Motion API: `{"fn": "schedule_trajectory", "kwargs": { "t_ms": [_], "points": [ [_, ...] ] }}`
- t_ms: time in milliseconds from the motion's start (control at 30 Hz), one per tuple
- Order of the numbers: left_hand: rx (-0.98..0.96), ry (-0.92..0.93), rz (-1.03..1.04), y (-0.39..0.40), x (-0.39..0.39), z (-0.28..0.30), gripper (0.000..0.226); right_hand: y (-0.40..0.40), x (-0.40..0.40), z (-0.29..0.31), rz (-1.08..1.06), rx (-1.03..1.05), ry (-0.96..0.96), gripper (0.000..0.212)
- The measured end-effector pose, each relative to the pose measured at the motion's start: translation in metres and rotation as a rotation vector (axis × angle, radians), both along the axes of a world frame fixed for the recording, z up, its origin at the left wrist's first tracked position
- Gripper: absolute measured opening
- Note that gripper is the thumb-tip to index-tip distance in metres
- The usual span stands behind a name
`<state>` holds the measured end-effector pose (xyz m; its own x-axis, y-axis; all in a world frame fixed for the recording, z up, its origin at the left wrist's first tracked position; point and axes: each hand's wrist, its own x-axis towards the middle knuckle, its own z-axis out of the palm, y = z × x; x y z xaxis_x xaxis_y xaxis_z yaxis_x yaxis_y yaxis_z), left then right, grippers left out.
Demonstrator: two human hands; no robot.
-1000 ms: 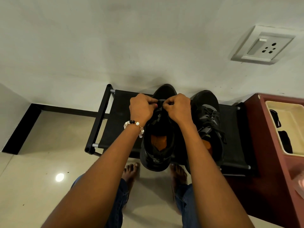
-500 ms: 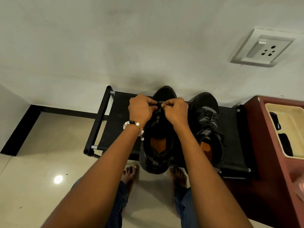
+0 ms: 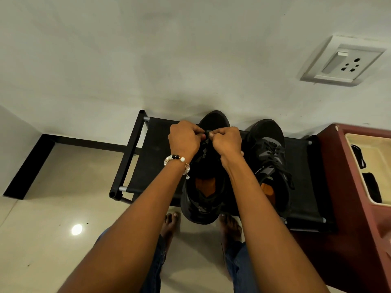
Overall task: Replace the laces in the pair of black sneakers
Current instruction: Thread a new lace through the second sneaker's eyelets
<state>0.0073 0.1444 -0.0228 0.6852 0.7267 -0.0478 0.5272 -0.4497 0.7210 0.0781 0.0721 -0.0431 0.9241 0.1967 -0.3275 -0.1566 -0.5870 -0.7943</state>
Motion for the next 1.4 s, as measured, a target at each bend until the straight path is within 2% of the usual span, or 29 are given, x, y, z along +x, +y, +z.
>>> {"fn": "schedule_trajectory", "kwargs": {
  "t_ms": [100, 200, 333, 467, 600, 733, 867, 1000, 1167, 1267, 1400],
  "points": [
    [0.007, 0.006, -0.002, -0.001, 0.001, 0.000, 0.017, 0.000, 0.003, -0.001, 0.019, -0.039, 0.043, 0.029],
    [0.014, 0.013, -0.011, -0.001, 0.001, 0.000, 0.017, -0.001, 0.004, 0.002, 0.020, -0.130, 0.012, 0.009],
    [0.008, 0.007, -0.027, 0.002, 0.000, -0.001, 0.017, 0.006, -0.004, 0.001, -0.011, -0.191, -0.057, 0.006],
    [-0.023, 0.013, -0.049, 0.005, -0.002, 0.000, 0.018, 0.009, -0.005, -0.001, -0.005, -0.239, -0.076, 0.009],
    [-0.011, 0.023, -0.064, 0.007, -0.002, 0.001, 0.019, 0.010, -0.003, -0.004, 0.009, -0.179, -0.057, 0.007],
    [-0.040, 0.007, -0.029, 0.006, -0.001, 0.000, 0.017, 0.009, -0.004, -0.005, -0.052, -0.093, 0.002, 0.026],
    [-0.024, -0.010, 0.040, 0.002, 0.000, 0.000, 0.014, 0.006, -0.006, -0.001, -0.087, -0.054, 0.012, 0.023],
    [0.001, 0.000, 0.035, 0.000, 0.002, -0.001, 0.016, -0.002, -0.003, 0.009, -0.029, -0.044, 0.023, 0.020],
    [0.044, 0.000, -0.042, 0.005, 0.001, -0.001, 0.016, -0.003, -0.008, 0.015, 0.029, -0.148, -0.110, 0.027],
    [0.052, 0.002, -0.073, 0.010, 0.001, 0.000, 0.016, -0.004, -0.011, 0.015, 0.071, -0.209, -0.215, 0.026],
    [0.068, -0.011, -0.080, 0.013, 0.002, -0.001, 0.012, -0.006, -0.010, 0.015, 0.111, -0.233, -0.263, 0.021]
  ]
}}
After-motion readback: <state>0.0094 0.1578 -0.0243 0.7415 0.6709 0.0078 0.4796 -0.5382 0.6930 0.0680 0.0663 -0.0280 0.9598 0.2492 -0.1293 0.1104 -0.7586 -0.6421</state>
